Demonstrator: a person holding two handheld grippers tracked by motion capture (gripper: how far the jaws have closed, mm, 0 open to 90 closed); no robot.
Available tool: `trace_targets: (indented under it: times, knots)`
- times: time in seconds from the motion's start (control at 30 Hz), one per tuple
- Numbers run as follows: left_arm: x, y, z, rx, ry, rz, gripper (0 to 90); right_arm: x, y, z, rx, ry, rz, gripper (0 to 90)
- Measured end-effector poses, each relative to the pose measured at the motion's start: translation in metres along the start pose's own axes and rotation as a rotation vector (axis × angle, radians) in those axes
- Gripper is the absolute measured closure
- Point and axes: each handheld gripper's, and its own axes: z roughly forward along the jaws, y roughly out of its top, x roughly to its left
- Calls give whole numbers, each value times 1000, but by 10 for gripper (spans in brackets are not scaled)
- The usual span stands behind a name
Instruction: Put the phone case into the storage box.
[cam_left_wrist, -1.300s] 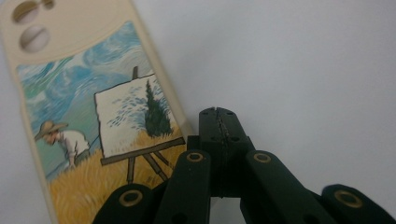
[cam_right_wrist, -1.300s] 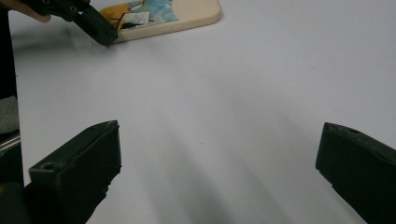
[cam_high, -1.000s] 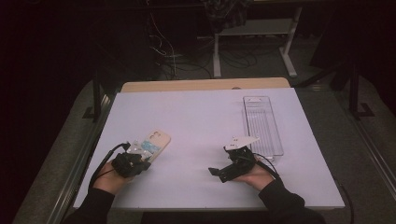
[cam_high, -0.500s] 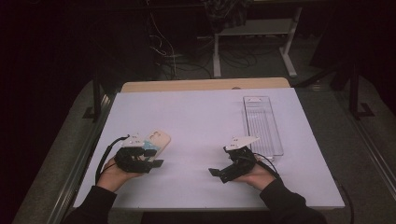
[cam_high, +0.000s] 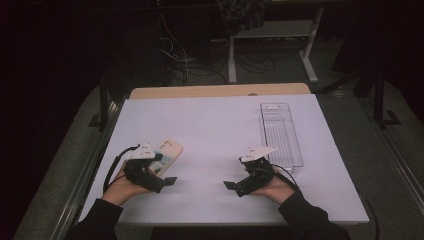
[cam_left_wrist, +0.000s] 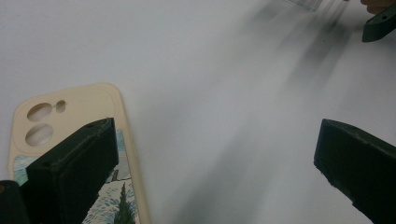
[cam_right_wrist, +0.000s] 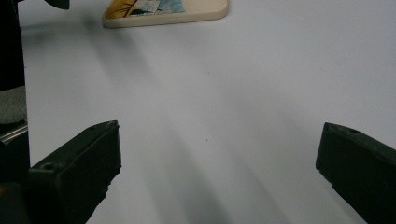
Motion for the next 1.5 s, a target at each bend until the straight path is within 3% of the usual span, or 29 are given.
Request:
trace_targets:
  times: [0.4, 0.43, 0.57, 1.13, 1.23, 1.27, 1.5]
  knots:
    - [3, 3, 0, 27, -4, -3, 0, 0, 0, 0, -1, 0, -1, 0]
    - [1, 4, 0, 27, -6, -18, 0, 0, 0, 0, -1, 0, -1, 0]
    - [5, 12, -3, 27, 19, -5, 0, 0, 1, -1, -3, 0, -1, 0]
    - [29, 40, -12, -18, 109, -56, 0, 0, 2, -2, -12, 5, 10, 0]
    - [34, 44, -12, -16, 120, -50, 0, 0, 2, -2, -12, 4, 7, 0]
    - [34, 45, -11, -32, 125, -72, 0, 0, 2, -2, -11, 4, 6, 0]
    - [47, 43, -12, -25, 162, -91, 0, 0, 2, -2, -18, 5, 6, 0]
